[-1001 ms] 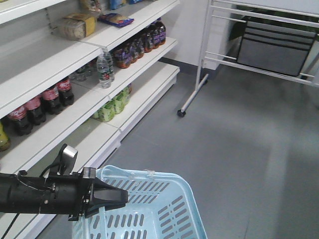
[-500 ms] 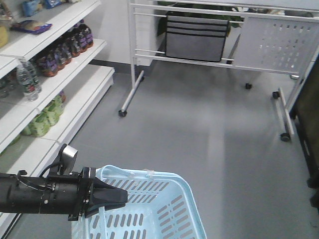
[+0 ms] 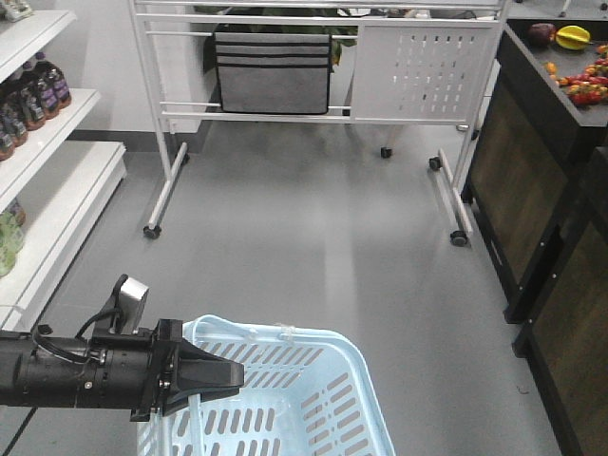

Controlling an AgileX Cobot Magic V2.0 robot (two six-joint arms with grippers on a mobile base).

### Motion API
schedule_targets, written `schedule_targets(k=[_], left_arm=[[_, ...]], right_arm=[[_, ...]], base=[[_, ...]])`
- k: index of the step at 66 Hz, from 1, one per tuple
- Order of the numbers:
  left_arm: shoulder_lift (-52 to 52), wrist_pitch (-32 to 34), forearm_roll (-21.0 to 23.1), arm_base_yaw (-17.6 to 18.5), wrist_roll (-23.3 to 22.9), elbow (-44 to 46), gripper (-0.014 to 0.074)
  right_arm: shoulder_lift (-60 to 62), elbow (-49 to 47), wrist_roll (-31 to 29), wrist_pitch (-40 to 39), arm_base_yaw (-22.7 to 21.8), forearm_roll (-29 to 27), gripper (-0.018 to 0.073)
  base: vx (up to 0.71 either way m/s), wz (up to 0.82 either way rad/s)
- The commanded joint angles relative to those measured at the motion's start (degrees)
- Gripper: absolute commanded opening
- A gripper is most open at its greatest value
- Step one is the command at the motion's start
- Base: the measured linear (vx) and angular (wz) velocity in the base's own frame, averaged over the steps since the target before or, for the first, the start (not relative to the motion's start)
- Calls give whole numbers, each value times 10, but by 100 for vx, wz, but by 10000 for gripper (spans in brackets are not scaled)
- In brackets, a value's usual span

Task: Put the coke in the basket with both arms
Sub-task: 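Turn the base away from the shelves while holding the basket, then drive the base past the whiteboard stand carrying the basket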

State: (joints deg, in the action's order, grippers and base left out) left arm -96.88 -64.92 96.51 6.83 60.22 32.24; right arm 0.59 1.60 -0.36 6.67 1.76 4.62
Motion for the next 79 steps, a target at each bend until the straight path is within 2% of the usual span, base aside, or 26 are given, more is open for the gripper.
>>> schedule_targets(k=[1,79], left_arm=[[25,-57,51,2,3,7,-6],[25,-57,51,2,3,7,-6]], right_arm=[[10,6,-5,-43,1,3,-9],[10,6,-5,-43,1,3,-9]], base=[[4,-20],[12,-6]])
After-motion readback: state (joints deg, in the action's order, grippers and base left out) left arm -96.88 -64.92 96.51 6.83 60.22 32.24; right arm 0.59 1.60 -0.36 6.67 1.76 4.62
